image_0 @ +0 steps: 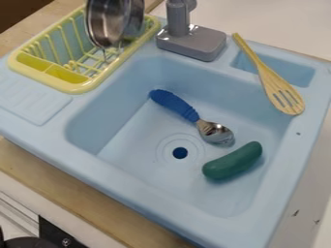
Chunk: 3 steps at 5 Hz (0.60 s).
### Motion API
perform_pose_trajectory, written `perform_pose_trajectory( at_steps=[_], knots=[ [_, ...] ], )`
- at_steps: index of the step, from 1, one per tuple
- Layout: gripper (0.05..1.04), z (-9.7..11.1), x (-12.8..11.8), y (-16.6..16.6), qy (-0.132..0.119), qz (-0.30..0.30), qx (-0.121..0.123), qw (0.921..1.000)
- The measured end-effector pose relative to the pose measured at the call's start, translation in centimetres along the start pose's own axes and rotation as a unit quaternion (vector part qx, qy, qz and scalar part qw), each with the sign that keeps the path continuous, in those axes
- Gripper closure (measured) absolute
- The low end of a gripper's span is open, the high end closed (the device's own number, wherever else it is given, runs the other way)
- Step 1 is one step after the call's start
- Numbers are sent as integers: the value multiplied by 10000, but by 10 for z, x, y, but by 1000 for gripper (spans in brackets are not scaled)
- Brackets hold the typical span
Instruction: Take the basin and moved it on the right
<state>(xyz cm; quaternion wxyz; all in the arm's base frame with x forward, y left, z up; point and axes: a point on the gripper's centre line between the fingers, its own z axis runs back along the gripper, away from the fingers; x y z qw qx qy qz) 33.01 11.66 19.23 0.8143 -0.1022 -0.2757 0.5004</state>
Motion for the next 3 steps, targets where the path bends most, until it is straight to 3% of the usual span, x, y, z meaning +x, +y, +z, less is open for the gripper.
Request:
perform_pose_trajectory(
  at_steps=[1, 2, 3],
  knots=[
    [1029, 4, -2, 4, 100, 94, 212, 9997],
    [1029, 5, -1, 6, 58, 108, 313, 9994],
    [1029, 22, -3, 11, -55, 213, 507, 9985]
  ],
)
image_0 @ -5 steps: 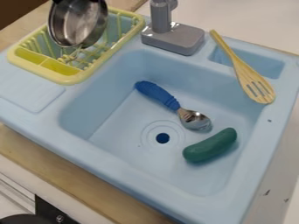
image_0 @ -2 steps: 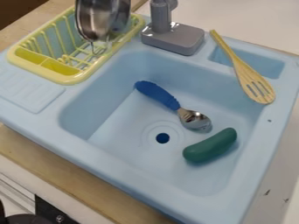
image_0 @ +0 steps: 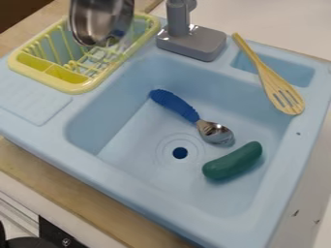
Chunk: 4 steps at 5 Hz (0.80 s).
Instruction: Take the basin and moved it on the right
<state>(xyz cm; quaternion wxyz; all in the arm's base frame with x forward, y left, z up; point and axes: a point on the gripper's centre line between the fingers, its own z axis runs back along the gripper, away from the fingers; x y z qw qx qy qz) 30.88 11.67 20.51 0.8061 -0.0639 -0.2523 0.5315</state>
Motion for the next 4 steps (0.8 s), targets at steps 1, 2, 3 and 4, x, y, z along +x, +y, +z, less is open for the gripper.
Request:
perform_pose_trajectory(
  at_steps=[1, 2, 3, 4],
  knots=[
    [1029, 8, -4, 9, 93, 100, 230, 9996],
    [1029, 19, -3, 16, 54, 227, 411, 9989],
    [1029, 26, 0, 31, 9, 396, 796, 9960],
    [1029, 35, 1, 50, -134, 558, 998, 9934]
  ],
)
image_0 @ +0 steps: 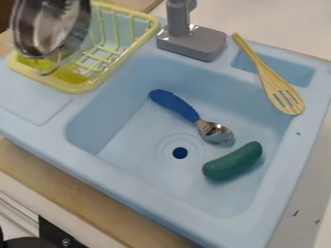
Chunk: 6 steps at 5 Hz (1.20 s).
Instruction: Take the basin and moved it on the right
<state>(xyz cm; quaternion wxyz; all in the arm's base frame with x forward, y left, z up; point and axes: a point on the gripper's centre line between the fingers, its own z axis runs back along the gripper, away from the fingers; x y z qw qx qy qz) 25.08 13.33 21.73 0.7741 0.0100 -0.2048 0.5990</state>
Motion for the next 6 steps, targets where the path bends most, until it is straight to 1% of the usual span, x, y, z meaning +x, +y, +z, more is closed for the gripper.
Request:
perform_pose_trajectory(
  at_steps=[1, 2, 3, 4, 5, 6],
  knots=[
    [1029, -2, -1, 16, -35, 56, 198, 9998],
    [1029, 2, 0, 33, -18, 193, 413, 9990],
    [1029, -17, -3, 39, 140, 251, 723, 9970],
    [1029, -38, -8, 36, 358, 265, 1002, 9940],
    [1029, -57, -9, 36, 421, 286, 1261, 9907],
    [1029, -60, -10, 34, 449, 248, 1154, 9920]
  ],
)
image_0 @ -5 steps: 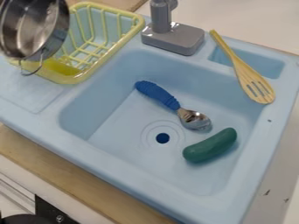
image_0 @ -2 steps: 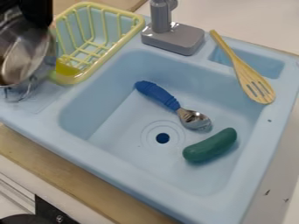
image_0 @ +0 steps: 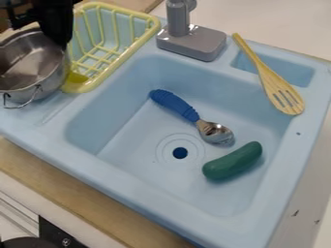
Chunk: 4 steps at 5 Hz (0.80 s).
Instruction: Take the basin and moved it on the right
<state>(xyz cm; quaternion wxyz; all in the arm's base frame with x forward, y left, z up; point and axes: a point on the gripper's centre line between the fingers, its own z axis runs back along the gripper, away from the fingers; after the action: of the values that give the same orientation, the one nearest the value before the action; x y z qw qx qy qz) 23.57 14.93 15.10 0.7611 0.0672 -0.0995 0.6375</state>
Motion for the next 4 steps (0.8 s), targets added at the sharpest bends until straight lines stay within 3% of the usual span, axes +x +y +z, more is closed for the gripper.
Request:
perform_pose_trajectory(
  at_steps=[1, 2, 3, 4],
  knots=[
    [1029, -6, 3, 3, 70, 220, -119, 9997],
    [1029, 0, 6, 10, 106, 310, -456, 9984],
    [1014, 0, 7, 15, 219, 378, -601, 9972],
    [877, 1, 6, 14, 349, 558, -742, 9951]
  ],
)
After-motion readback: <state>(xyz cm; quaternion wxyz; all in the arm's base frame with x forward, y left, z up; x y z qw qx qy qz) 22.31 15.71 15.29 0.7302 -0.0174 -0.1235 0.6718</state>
